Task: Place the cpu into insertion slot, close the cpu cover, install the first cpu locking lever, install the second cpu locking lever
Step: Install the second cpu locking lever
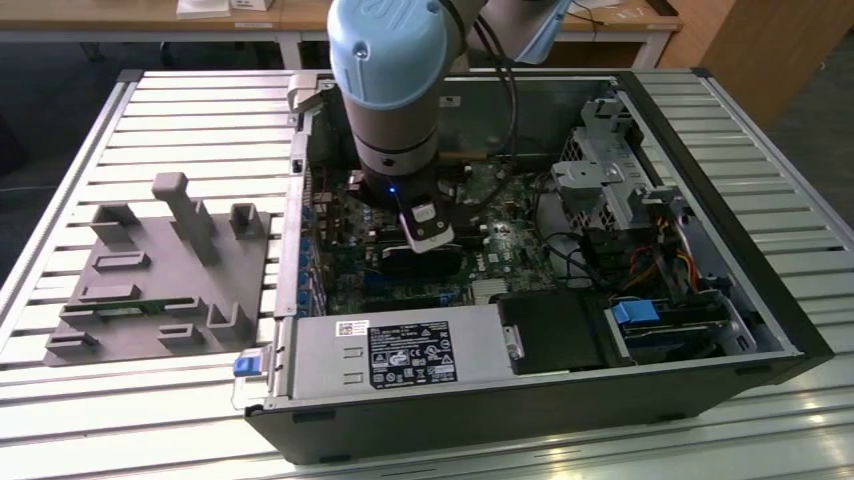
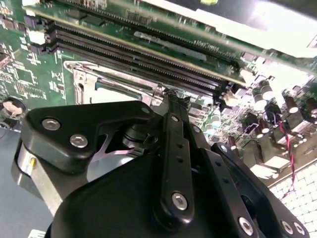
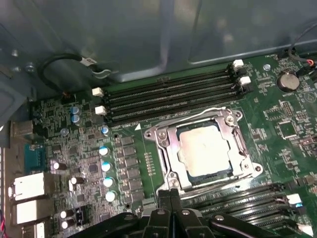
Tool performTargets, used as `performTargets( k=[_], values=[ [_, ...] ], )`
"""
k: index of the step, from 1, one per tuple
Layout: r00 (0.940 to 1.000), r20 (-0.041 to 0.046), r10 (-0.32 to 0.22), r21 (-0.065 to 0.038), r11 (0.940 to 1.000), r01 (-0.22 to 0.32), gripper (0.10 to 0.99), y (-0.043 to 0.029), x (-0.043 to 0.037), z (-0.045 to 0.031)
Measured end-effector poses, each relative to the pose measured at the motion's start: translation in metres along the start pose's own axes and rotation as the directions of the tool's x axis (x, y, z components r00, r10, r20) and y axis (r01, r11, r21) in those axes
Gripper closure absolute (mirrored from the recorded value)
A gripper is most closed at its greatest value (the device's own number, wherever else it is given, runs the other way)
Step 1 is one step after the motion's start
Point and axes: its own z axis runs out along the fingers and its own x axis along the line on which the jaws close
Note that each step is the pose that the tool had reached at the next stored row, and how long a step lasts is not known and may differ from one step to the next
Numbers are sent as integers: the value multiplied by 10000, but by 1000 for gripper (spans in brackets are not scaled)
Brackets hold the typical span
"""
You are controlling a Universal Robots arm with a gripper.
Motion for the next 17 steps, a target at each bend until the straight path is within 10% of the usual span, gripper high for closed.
performTargets(
  k=[17],
  values=[
    [10000, 0, 1, 6, 10000, -1, 984, 21, 22, 111]
  ],
)
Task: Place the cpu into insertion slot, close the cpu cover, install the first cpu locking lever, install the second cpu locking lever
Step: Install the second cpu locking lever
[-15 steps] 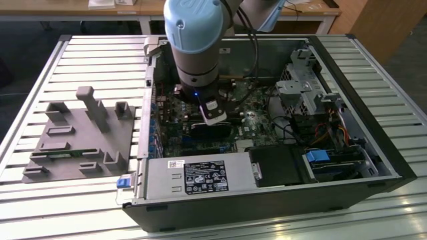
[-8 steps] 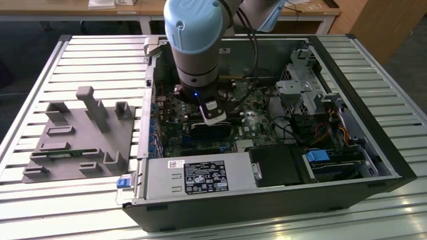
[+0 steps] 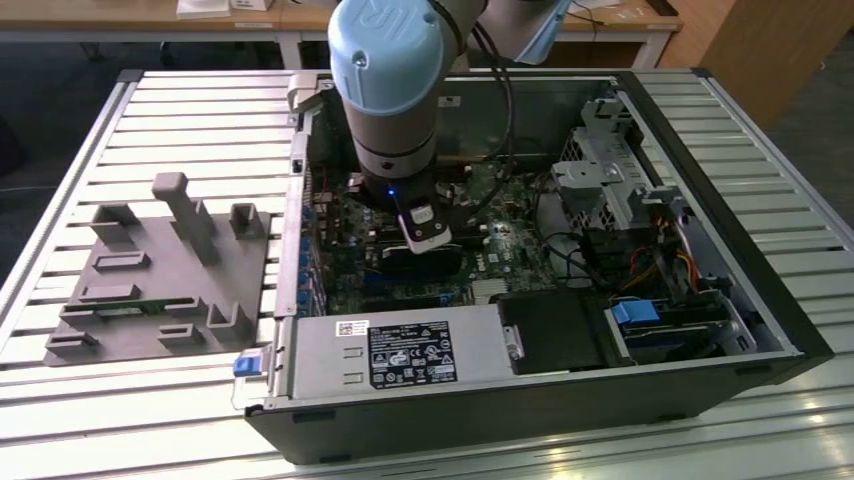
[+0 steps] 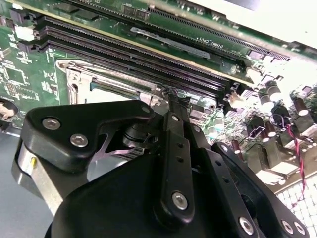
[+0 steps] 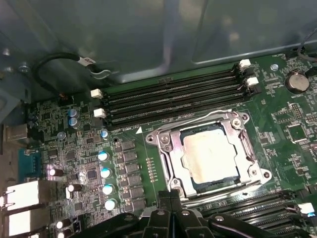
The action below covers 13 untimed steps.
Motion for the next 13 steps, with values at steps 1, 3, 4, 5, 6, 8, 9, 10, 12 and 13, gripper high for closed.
performTargets(
  k=[1, 3, 4, 5, 6, 8, 9, 10, 12, 13],
  values=[
    [10000, 0, 0, 0, 10000, 0, 984, 5, 3, 6],
    [10000, 1, -1, -3, 10000, 1, 984, 12, 9, 19],
    [10000, 2, -1, -1, 10000, 1, 984, 14, 11, 26],
    [10000, 2, -2, 5, 10000, 2, 984, 15, 13, 32],
    [10000, 4, -3, 12, 10000, 3, 984, 15, 15, 39],
    [10000, 9, -5, 38, 10000, 5, 984, 12, 17, 45],
    [10000, 10, -5, 48, 10000, 5, 984, 11, 19, 45],
    [10000, 11, -5, 52, 10000, 5, 984, 11, 20, 45],
    [10000, 13, -5, 50, 10000, 5, 984, 10, 22, 46],
    [10000, 12, -6, 48, 10000, 6, 984, 11, 22, 45]
  ],
)
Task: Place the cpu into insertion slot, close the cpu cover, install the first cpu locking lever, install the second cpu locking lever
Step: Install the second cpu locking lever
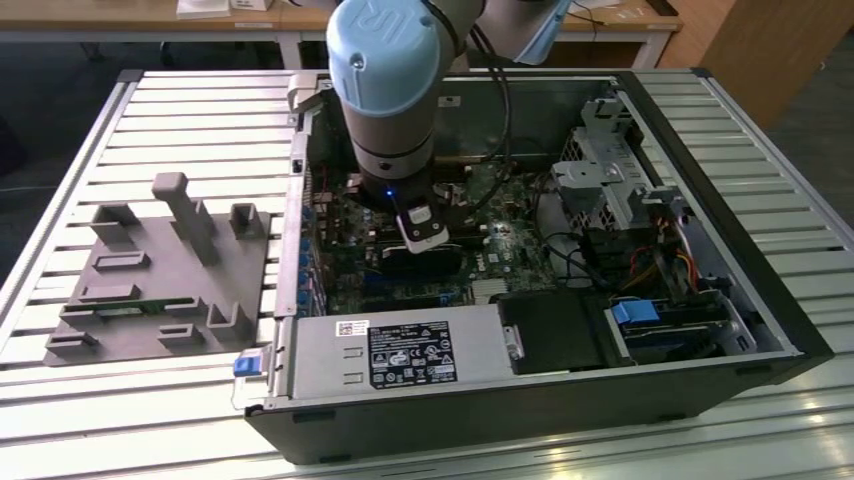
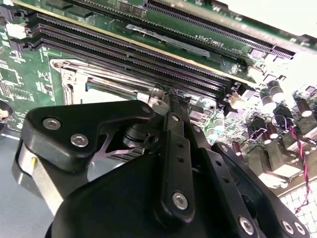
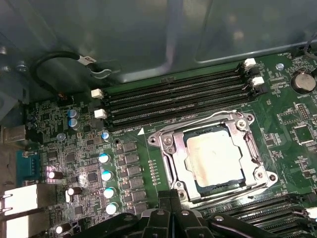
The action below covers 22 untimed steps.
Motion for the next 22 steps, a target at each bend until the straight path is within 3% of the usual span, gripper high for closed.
performTargets(
  k=[10, 22],
  values=[
    [10000, 1, 0, 2, 10000, 0, 984, 51, -14, -140],
    [10000, -23, 29, 17, 10000, -29, 984, 118, -300, -118]
  ],
)
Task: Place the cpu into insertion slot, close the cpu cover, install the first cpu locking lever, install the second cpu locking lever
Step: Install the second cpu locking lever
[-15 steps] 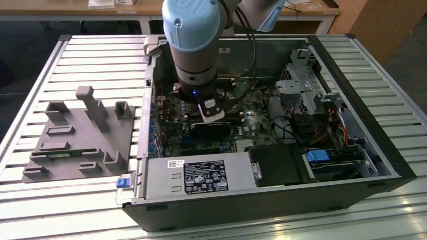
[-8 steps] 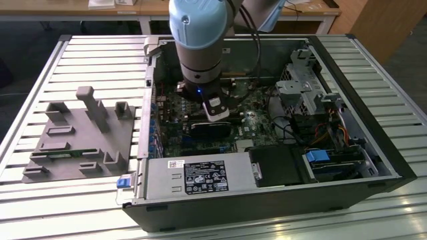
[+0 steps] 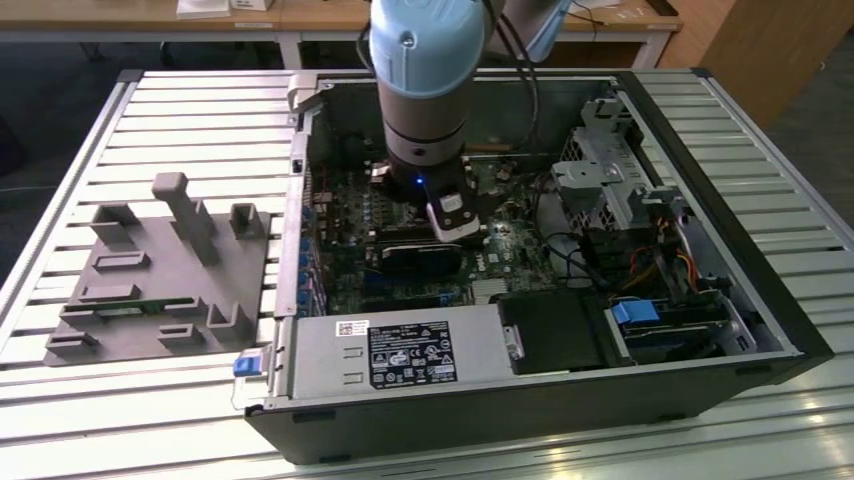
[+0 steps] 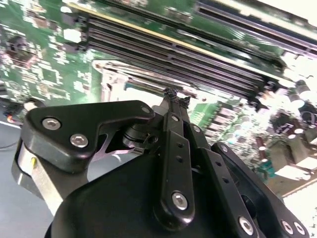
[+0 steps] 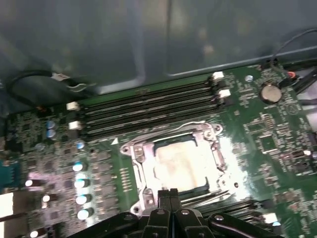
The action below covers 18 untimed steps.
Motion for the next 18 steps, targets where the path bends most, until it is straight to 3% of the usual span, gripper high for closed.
performTargets(
  k=[4, 8, 18],
  values=[
    [10000, -12, 14, 10, 10000, -14, 984, 22, -93, 7],
    [10000, -1, 19, 48, 10000, -19, 984, 35, -110, 11],
    [9998, 170, -46, 770, 9970, 33, 984, 205, -76, 68]
  ],
)
